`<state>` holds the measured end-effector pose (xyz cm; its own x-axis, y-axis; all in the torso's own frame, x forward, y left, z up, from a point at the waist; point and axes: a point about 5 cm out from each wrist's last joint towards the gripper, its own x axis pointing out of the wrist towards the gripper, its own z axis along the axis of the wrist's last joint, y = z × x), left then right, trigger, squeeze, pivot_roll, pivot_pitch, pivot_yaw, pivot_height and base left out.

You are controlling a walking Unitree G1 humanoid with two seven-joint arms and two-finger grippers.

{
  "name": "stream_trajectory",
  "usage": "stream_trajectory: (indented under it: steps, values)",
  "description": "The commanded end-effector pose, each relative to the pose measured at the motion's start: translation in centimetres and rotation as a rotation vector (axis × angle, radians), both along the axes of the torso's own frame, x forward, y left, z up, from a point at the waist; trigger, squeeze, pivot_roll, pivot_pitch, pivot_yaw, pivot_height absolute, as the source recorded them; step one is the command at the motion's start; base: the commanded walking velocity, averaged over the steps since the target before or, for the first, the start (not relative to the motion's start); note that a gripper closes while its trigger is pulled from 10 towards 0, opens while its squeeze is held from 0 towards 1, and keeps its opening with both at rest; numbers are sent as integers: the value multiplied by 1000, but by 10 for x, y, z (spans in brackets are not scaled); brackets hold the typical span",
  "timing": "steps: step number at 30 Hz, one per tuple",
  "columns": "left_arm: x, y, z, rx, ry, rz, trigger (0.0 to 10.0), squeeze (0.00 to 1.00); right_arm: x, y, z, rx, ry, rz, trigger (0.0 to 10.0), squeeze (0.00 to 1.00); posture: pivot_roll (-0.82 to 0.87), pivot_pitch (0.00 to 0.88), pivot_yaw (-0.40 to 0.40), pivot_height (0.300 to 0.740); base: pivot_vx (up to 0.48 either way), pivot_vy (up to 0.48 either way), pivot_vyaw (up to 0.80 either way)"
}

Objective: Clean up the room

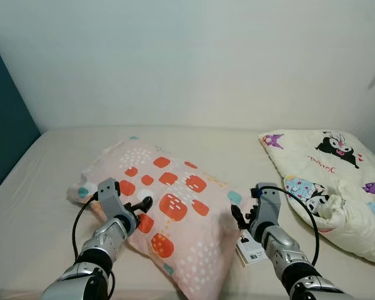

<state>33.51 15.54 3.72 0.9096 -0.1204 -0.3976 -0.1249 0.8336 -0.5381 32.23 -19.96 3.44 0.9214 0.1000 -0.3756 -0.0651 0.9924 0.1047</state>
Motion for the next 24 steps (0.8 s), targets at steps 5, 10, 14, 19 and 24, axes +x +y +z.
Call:
stream_trajectory:
  steps: [5,10,14,19,24]
  values:
    - [-4,2,-7,1,56,77,10000,0,3,-2,8,29,-55,-7,10000,0,-102,76,7,635,0,0,0]
    - [-2,11,-5,49,62,130,10000,0,2,-1,10,58,-86,5,10000,0,-112,103,13,620,0,0,0]
    - [2,22,1,18,41,190,10000,0,-5,10,13,123,-139,73,10000,0,-130,139,21,600,0,0,0]
    - [12,12,15,-151,-46,162,10000,0,-11,17,18,168,-182,120,10000,0,-148,162,31,580,0,0,0]
    - [22,-7,32,-343,-154,81,10000,0,-19,21,22,223,-212,138,10000,0,-168,197,43,560,0,0,0]
